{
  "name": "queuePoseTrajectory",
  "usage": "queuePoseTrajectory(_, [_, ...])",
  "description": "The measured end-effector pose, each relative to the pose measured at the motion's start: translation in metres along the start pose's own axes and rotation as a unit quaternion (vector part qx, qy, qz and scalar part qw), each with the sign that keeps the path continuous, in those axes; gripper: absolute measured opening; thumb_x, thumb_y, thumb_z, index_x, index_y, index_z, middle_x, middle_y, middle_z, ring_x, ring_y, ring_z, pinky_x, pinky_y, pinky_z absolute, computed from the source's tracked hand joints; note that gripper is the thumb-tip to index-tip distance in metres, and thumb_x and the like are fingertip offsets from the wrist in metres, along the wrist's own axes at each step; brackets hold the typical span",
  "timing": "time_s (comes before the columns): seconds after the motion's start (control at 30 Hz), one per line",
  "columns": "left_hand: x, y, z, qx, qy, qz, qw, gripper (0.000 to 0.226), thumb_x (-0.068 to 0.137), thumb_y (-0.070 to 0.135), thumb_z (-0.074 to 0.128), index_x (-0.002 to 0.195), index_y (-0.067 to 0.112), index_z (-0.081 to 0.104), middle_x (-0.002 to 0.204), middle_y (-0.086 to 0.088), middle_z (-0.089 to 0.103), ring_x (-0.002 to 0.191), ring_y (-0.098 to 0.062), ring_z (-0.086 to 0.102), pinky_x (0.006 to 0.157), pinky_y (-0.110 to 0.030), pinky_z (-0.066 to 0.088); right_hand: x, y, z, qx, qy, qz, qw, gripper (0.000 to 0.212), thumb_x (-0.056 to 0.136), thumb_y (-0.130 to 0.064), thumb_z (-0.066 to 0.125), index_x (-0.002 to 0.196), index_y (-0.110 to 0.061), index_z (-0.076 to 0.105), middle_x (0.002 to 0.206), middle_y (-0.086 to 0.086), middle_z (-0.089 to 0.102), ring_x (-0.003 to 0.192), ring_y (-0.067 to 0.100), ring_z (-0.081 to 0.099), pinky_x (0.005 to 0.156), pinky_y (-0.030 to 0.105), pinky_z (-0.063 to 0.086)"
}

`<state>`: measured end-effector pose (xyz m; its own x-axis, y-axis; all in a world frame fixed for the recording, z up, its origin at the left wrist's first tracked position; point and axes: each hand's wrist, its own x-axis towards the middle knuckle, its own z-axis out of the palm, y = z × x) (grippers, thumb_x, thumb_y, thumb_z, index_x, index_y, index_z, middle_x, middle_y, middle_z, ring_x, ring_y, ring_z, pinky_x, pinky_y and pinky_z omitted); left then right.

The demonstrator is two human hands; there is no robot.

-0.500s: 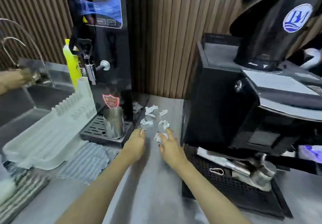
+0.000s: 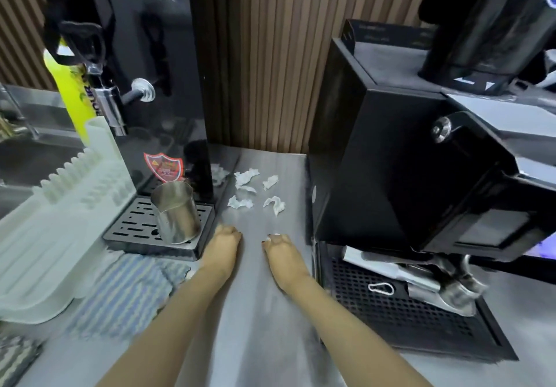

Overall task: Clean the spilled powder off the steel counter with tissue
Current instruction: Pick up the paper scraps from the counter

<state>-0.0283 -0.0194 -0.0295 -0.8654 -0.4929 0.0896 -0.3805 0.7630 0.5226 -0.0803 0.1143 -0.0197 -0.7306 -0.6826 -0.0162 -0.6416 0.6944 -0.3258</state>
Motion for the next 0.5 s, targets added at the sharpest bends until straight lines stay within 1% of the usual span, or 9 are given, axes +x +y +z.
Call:
queuePoseTrajectory(0.07, [-0.01, 0.001, -0.005, -0.026, -0.005, -0.032, 0.999, 0.019, 0.087, 0.014, 0.048, 0.075, 0.002, 0.057, 0.08, -0.007, 0.046, 0.088, -0.032, 0.054, 0.077, -0.036, 0.038, -0.014, 0.001, -0.004, -0.002, 0.006, -0.014, 1.0, 0.024, 0.09, 0.001, 0.039, 0.106, 0.003, 0.057, 0.114, 0.021, 0.054, 0.111, 0.033, 0.046, 0.093, 0.038, 0.04])
queuePoseTrajectory(0.13, [-0.022, 0.007, -0.009, -0.012, 0.001, 0.046, 0.999, 0.021, 0.078, 0.014, 0.047, 0.065, 0.004, 0.058, 0.068, -0.006, 0.046, 0.074, -0.027, 0.055, 0.065, -0.031, 0.037, -0.031, 0.0, -0.013, 0.016, 0.039, -0.042, 0.998, 0.028, 0.083, 0.004, 0.045, 0.108, 0.0, 0.06, 0.11, 0.019, 0.058, 0.106, 0.033, 0.05, 0.09, 0.035, 0.043])
queuePoseTrajectory(0.17, [-0.03, 0.013, -0.011, -0.019, 0.014, 0.081, 0.996, 0.019, 0.073, 0.013, 0.044, 0.062, 0.005, 0.058, 0.065, -0.008, 0.049, 0.07, -0.023, 0.053, 0.062, -0.03, 0.036, -0.041, 0.0, -0.018, 0.026, 0.078, -0.061, 0.995, 0.033, 0.08, 0.006, 0.048, 0.11, -0.002, 0.061, 0.108, 0.019, 0.061, 0.102, 0.035, 0.053, 0.087, 0.034, 0.044])
queuePoseTrajectory(0.23, [-0.053, 0.032, -0.019, -0.067, 0.04, 0.099, 0.992, 0.018, 0.071, 0.007, 0.044, 0.068, 0.002, 0.062, 0.069, -0.015, 0.06, 0.071, -0.019, 0.051, 0.064, -0.03, 0.038, -0.069, 0.001, -0.033, 0.082, 0.157, -0.059, 0.982, 0.038, 0.08, 0.005, 0.049, 0.114, -0.007, 0.062, 0.103, 0.017, 0.065, 0.096, 0.036, 0.057, 0.082, 0.034, 0.047])
queuePoseTrajectory(0.3, [-0.076, 0.054, -0.023, -0.087, 0.096, 0.125, 0.984, 0.014, 0.075, -0.008, 0.057, 0.08, -0.005, 0.07, 0.078, -0.023, 0.067, 0.073, -0.026, 0.06, 0.068, -0.027, 0.04, -0.106, 0.005, -0.054, 0.156, 0.21, -0.025, 0.965, 0.041, 0.083, 0.004, 0.049, 0.121, -0.009, 0.058, 0.106, 0.015, 0.065, 0.099, 0.031, 0.057, 0.089, 0.033, 0.045])
queuePoseTrajectory(0.33, [-0.088, 0.066, -0.023, -0.095, 0.109, 0.133, 0.981, 0.014, 0.074, -0.013, 0.062, 0.084, -0.007, 0.07, 0.08, -0.023, 0.068, 0.073, -0.03, 0.062, 0.07, -0.024, 0.04, -0.125, 0.008, -0.064, 0.19, 0.23, -0.001, 0.955, 0.041, 0.084, 0.005, 0.049, 0.122, -0.008, 0.058, 0.109, 0.015, 0.065, 0.102, 0.028, 0.057, 0.093, 0.029, 0.042])
queuePoseTrajectory(0.37, [-0.101, 0.082, -0.022, -0.109, 0.113, 0.144, 0.977, 0.015, 0.073, -0.015, 0.064, 0.084, -0.008, 0.07, 0.078, -0.022, 0.067, 0.072, -0.028, 0.061, 0.071, -0.019, 0.039, -0.148, 0.015, -0.075, 0.215, 0.251, 0.023, 0.944, 0.039, 0.082, 0.006, 0.051, 0.119, -0.006, 0.06, 0.11, 0.014, 0.065, 0.103, 0.026, 0.058, 0.093, 0.021, 0.039])
queuePoseTrajectory(0.43, [-0.131, 0.117, -0.015, -0.152, 0.102, 0.17, 0.968, 0.011, 0.074, -0.013, 0.065, 0.081, -0.005, 0.07, 0.073, -0.012, 0.059, 0.069, -0.023, 0.054, 0.068, -0.009, 0.036, -0.198, 0.036, -0.091, 0.248, 0.294, 0.07, 0.92, 0.033, 0.078, 0.01, 0.054, 0.106, -0.002, 0.067, 0.105, 0.011, 0.066, 0.096, 0.018, 0.059, 0.087, 0.006, 0.037])
queuePoseTrajectory(0.5, [-0.164, 0.155, -0.006, -0.187, 0.085, 0.17, 0.964, 0.01, 0.077, -0.009, 0.064, 0.083, -0.005, 0.07, 0.075, -0.009, 0.056, 0.07, -0.021, 0.053, 0.067, -0.013, 0.036, -0.253, 0.063, -0.104, 0.281, 0.322, 0.135, 0.894, 0.03, 0.076, 0.012, 0.058, 0.097, -0.004, 0.071, 0.097, 0.003, 0.063, 0.088, 0.003, 0.057, 0.079, 0.004, 0.04])
